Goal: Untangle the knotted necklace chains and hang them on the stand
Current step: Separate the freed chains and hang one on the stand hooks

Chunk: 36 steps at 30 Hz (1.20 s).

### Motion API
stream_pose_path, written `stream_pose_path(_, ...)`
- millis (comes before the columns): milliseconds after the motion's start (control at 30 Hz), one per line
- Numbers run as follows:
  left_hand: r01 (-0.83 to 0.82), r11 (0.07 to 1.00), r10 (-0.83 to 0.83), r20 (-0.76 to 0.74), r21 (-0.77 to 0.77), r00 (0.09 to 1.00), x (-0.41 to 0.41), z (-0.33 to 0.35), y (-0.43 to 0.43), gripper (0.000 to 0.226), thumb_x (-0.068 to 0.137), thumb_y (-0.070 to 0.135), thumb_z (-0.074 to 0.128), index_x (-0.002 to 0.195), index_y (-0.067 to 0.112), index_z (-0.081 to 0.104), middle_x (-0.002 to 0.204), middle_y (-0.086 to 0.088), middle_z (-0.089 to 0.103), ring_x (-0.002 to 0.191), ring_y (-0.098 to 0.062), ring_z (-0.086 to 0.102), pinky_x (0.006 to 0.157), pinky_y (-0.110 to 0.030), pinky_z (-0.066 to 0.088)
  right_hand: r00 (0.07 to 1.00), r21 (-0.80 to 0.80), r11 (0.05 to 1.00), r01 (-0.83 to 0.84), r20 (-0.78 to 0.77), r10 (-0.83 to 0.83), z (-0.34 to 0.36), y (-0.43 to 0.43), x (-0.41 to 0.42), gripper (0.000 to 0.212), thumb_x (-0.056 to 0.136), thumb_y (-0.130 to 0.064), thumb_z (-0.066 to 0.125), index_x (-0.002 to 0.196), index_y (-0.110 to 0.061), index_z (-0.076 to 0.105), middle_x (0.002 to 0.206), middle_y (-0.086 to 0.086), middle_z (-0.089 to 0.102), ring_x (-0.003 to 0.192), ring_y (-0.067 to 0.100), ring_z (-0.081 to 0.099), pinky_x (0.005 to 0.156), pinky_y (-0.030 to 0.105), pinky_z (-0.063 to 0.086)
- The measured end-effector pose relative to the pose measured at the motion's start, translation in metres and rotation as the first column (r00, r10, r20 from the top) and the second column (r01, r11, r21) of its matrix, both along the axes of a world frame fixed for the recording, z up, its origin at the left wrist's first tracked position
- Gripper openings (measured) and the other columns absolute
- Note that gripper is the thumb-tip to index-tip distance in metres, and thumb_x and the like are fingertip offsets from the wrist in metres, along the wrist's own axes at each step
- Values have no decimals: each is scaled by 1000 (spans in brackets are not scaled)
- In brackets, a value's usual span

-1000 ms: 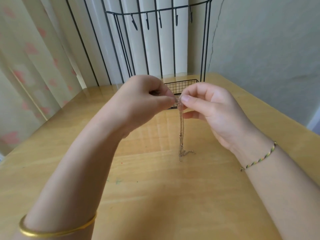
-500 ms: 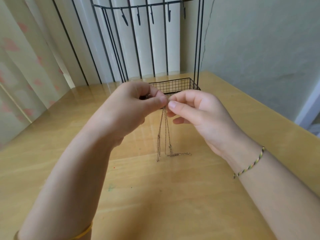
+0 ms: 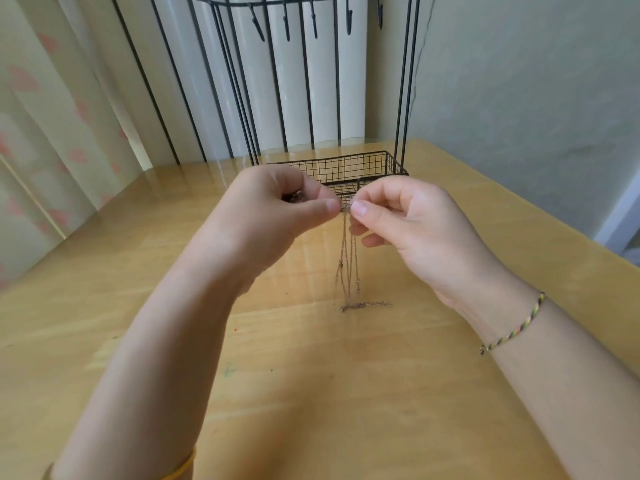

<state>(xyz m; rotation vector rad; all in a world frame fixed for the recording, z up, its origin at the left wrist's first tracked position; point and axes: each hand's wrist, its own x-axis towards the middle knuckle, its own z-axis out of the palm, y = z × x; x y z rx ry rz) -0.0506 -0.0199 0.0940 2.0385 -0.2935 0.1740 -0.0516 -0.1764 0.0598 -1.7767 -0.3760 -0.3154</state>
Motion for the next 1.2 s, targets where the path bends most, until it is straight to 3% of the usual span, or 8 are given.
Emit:
stream_pose_path(133, 10, 1000, -11, 41, 16, 999, 0, -1, 0, 3, 78, 19, 73, 76, 19, 71, 64, -3, 52, 43, -2, 35, 43, -13, 33, 1000, -7, 1000, -18, -16, 18, 0, 2, 0, 15, 92, -9, 53, 80, -15, 59, 75, -2, 62, 69, 7, 63, 67, 26, 53)
stream_pose_path(367, -17, 1000, 15, 118, 18, 993, 2, -4, -3, 8, 80, 19, 71, 72, 18, 69, 48, 11, 45, 41, -2, 33, 40, -14, 29, 996, 42, 998, -46, -73, 49, 1, 2, -2, 14, 93, -9, 53, 80, -11, 58, 71, -1, 58, 60, 10, 64, 70, 31, 56)
stream_pose_path(567, -20, 1000, 18, 107, 18, 994, 0, -7, -6, 9, 84, 18, 64, 76, 18, 64, 60, 11, 53, 45, 1, 39, 45, -13, 36, 982, 151, 984, -98, -147, 120, 2, 4, -2, 11, 92, -6, 52, 83, -5, 58, 73, 7, 55, 58, 13, 57, 65, 33, 57)
stream_pose_path(667, -50, 999, 51, 106, -10, 993, 1, -8, -7, 9, 86, 17, 60, 77, 18, 62, 71, 9, 54, 56, -7, 45, 50, -20, 40, 976, 207, 973, -100, -170, 136, 3, 3, -2, 13, 92, -3, 51, 80, -3, 57, 75, 13, 55, 56, 14, 56, 60, 32, 55)
stream_pose_path(800, -60, 995, 65, 57, -84, 996, 3, -9, -4, 9, 90, 16, 57, 81, 17, 60, 82, 2, 54, 69, -9, 54, 50, -14, 47, 967, 265, 960, -92, -205, 149, 1, 2, -1, 18, 91, -1, 51, 75, -6, 57, 74, 16, 52, 50, 13, 49, 52, 27, 47)
stream_pose_path(1000, 13, 995, -11, 19, -103, 1000, 3, -12, -5, 11, 89, 14, 61, 78, 16, 62, 82, 3, 52, 70, -8, 54, 67, -28, 57, 953, 322, 942, -91, -247, 177, 0, 1, -2, 15, 92, 4, 48, 96, -3, 61, 63, 10, 57, 35, 7, 30, 35, 20, 28)
stream_pose_path(1200, 46, 992, -40, 53, -114, 998, 2, -12, -6, 14, 87, 14, 63, 75, 20, 63, 71, 6, 55, 65, -4, 51, 59, -17, 46, 959, 312, 943, -117, -210, 189, 0, 4, -5, 12, 85, 5, 59, 91, -5, 62, 62, 16, 63, 28, 7, 31, 31, 18, 28)
